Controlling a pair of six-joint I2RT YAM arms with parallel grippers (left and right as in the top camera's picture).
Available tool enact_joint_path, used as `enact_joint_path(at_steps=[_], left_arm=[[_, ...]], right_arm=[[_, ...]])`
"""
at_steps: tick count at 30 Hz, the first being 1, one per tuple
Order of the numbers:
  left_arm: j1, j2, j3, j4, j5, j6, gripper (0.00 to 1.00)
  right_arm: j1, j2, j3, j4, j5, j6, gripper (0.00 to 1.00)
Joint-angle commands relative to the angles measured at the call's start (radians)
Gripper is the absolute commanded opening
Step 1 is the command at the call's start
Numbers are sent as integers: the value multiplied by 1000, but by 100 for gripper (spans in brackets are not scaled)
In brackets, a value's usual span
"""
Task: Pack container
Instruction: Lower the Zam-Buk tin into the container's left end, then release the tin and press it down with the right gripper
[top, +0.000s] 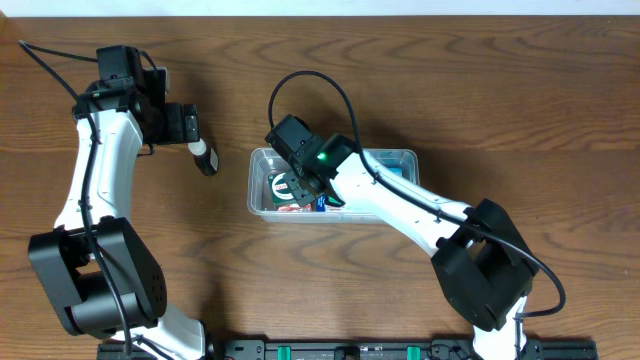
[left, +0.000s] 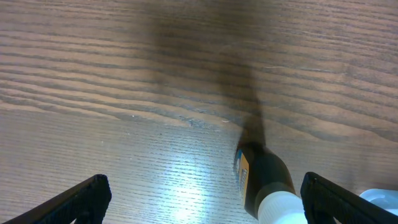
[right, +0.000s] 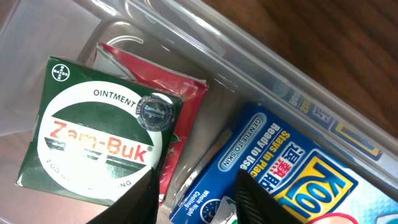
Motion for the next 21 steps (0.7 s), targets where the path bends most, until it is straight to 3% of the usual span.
enact_joint_path(at_steps=[1, 21], left_arm=[[3, 10, -6, -4, -12, -2, 98], [3, 10, -6, -4, -12, -2, 98]], right_arm=[[3, -10, -7, 1, -19, 32, 38], [-19, 35, -7, 2, 31, 39, 39]])
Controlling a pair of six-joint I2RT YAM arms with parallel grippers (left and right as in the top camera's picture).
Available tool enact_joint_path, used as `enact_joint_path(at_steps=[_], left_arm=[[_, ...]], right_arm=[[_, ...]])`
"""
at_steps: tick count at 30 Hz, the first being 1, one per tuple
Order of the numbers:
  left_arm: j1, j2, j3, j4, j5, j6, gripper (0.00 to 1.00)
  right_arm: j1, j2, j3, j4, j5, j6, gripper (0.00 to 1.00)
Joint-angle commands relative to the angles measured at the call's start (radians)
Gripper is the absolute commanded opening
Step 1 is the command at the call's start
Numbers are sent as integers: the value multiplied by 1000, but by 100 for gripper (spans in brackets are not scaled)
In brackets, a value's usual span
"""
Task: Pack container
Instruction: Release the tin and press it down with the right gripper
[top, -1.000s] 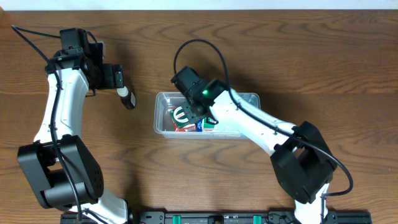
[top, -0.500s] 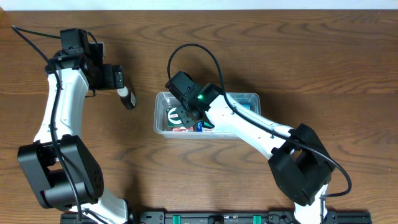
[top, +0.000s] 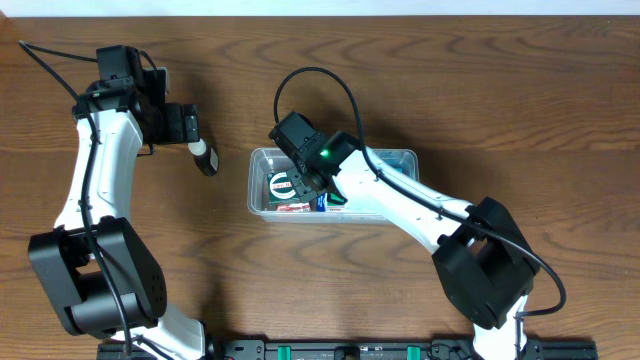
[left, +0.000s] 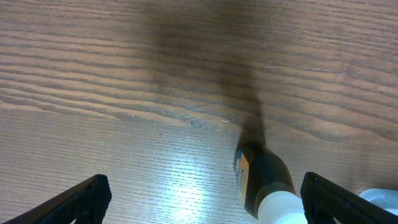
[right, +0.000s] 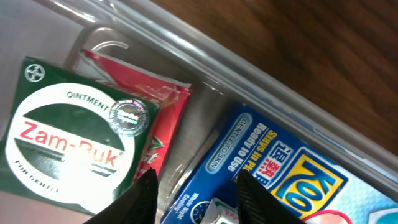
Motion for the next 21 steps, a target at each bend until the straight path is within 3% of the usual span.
enact_joint_path(at_steps=[1, 4, 12, 21], left_arm=[[3, 10, -6, -4, -12, -2, 98], [3, 10, -6, -4, -12, -2, 98], [3, 10, -6, -4, -12, -2, 98], [3, 10, -6, -4, -12, -2, 98]], right_arm=[[-5, 35, -7, 2, 21, 15, 39], [-5, 39, -6, 6, 21, 14, 38], [-5, 39, -6, 14, 21, 14, 12], [-5, 47, -6, 30, 40, 22, 6]])
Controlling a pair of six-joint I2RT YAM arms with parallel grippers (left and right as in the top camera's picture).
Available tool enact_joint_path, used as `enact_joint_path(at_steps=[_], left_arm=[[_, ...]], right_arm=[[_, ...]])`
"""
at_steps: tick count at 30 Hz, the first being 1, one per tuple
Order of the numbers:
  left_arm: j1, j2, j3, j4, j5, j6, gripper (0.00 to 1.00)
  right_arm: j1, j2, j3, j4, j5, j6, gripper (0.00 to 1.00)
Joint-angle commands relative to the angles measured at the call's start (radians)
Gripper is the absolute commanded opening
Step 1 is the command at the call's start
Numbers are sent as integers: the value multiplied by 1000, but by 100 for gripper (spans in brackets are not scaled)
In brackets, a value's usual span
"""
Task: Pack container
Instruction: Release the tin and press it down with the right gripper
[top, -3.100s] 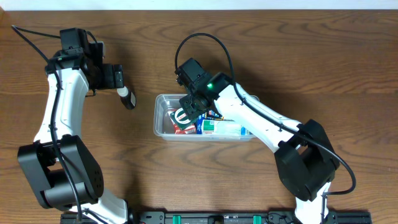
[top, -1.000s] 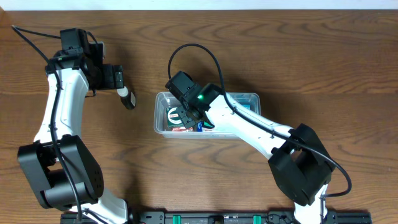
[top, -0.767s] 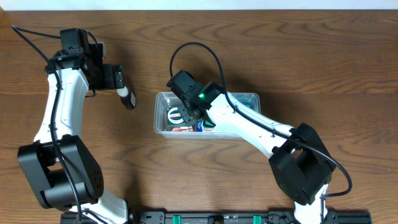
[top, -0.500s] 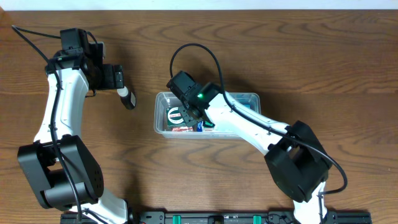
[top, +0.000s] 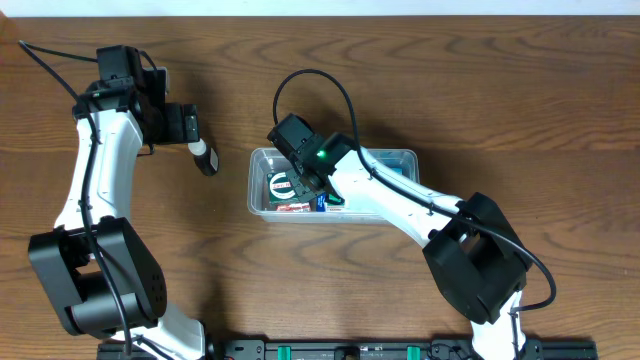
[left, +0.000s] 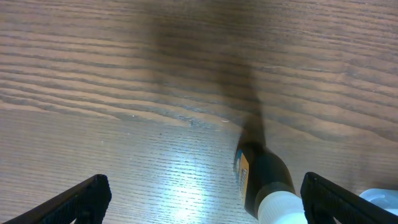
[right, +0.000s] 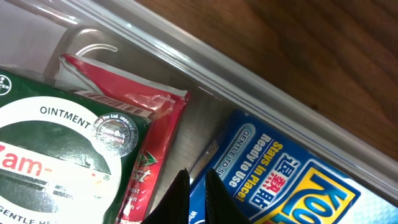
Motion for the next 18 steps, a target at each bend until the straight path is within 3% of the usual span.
enact_joint_path(at_steps=[1, 10, 18], left_arm=[[3, 10, -6, -4, -12, -2, 98], [3, 10, -6, -3, -12, -2, 98], [3, 10, -6, -4, -12, -2, 98]], right_arm=[[-6, 14, -6, 10, 24, 14, 5], [-12, 14, -6, 31, 0, 61, 1], [-36, 14, -2, 40, -88, 195, 1]])
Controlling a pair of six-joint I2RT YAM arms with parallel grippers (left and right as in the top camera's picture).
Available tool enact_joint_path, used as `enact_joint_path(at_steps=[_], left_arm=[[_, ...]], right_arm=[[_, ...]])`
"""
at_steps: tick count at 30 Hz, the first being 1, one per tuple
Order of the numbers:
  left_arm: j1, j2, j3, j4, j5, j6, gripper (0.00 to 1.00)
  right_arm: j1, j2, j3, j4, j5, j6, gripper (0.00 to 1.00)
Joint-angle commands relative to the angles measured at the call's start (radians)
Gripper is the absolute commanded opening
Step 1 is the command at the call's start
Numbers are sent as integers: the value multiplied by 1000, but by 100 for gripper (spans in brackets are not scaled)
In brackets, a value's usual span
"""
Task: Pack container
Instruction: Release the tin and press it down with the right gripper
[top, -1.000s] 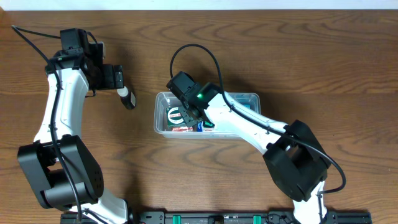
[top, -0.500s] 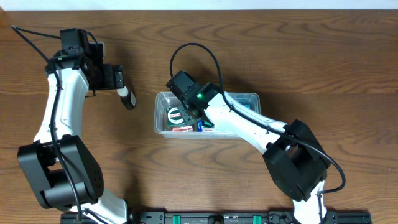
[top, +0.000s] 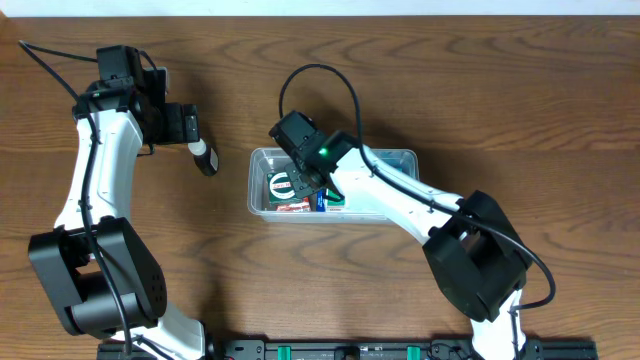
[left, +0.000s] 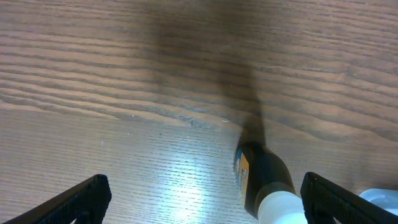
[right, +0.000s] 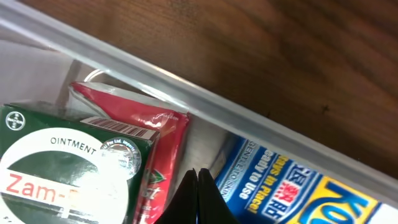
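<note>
A clear plastic container (top: 395, 160) lies mid-table and holds a green Zam-Buk box (right: 65, 171), a red sachet (right: 155, 134) and a blue box (right: 292, 186). My right gripper (right: 198, 186) is shut with nothing between its fingers, its tips over the gap between the sachet and the blue box. It is above the container's left half in the overhead view (top: 306, 186). A black bottle with a white cap (left: 264, 183) lies on the table left of the container. My left gripper (left: 202, 208) stands open over it, the bottle near its right finger.
The wooden table (top: 520, 90) stretches all round the container. The container's clear rim (right: 205, 112) runs slantwise just beyond my right fingertips. The black bottle (top: 207, 158) lies a short way from the container's left wall.
My right fingers have gone from almost together to fully shut. The right wrist view now takes in more of the table beyond the container's rim. The left arm and bottle have not moved.
My right gripper was open inside the container, over the sachet and the blue box, and still open at the second moment. Then its fingers were nearly together, and now they are shut on nothing. My left gripper stayed open over the bottle throughout.
</note>
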Motion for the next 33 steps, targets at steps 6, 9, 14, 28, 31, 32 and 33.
enact_joint_path(at_steps=[6, 9, 14, 28, 31, 32, 33], left_arm=[[3, 10, -6, -3, -12, -2, 98], [3, 10, -6, -3, -12, -2, 98], [3, 10, -6, -3, -12, -2, 98], [3, 10, -6, -3, -12, -2, 98], [3, 10, -6, -3, -12, -2, 98], [3, 10, -6, -3, -12, -2, 98], [3, 10, -6, -3, -12, -2, 98]], right_arm=[[-24, 9, -3, 17, -41, 116, 1], [-24, 10, -3, 24, -41, 123, 1], [-24, 34, -3, 37, -44, 123, 1], [-23, 74, -3, 40, -112, 122, 1], [-14, 74, -3, 42, -127, 122, 1], [-10, 74, -3, 43, -136, 122, 1], [-5, 74, -3, 45, -143, 122, 1]])
